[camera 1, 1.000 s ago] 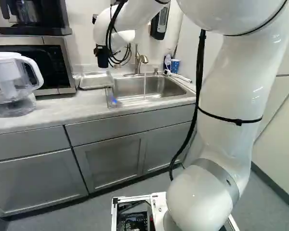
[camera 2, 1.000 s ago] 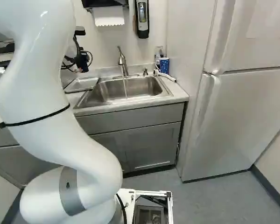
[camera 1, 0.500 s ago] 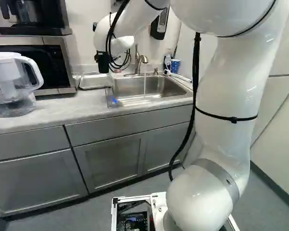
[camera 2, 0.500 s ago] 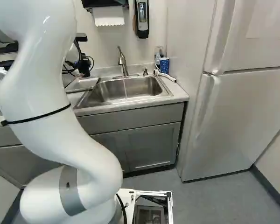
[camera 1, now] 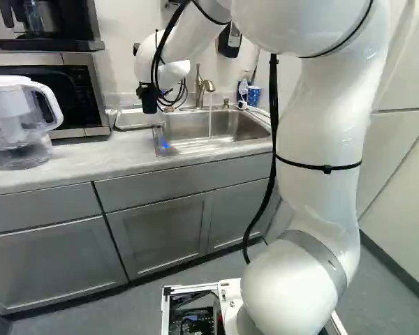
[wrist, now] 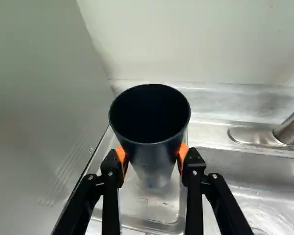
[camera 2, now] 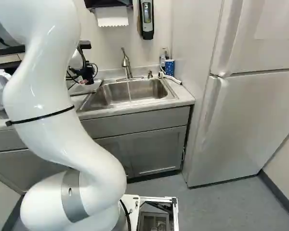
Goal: Rinse the cup and place it in the tray
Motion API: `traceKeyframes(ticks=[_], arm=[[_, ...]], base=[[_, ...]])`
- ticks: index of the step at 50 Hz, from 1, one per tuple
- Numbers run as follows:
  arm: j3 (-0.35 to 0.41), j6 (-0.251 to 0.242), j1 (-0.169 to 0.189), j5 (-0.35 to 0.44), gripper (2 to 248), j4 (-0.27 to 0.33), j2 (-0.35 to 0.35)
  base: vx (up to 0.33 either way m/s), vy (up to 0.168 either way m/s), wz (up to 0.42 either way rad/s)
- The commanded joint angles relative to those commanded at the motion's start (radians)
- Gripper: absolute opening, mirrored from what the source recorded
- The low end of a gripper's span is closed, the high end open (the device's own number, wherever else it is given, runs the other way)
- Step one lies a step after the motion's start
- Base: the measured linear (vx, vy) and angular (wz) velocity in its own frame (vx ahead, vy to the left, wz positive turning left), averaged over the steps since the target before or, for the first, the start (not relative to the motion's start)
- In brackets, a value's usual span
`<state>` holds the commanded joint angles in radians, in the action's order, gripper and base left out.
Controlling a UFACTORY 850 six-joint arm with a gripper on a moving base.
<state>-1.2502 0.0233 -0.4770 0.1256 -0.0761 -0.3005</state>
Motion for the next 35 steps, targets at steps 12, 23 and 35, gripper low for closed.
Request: traceKeyframes(ticks=[12,23,35], arm=[[0.005,0.0,0.0,0.0,120,0.0,-0.018],[0.007,0.0,0.0,0.0,121,0.0,-0.026],[0.007,0.0,0.0,0.0,179,0.0,-0.026]], base=[[0.0,0.0,0.0],[0.0,0.0,0.0],[0.0,0.0,0.0]])
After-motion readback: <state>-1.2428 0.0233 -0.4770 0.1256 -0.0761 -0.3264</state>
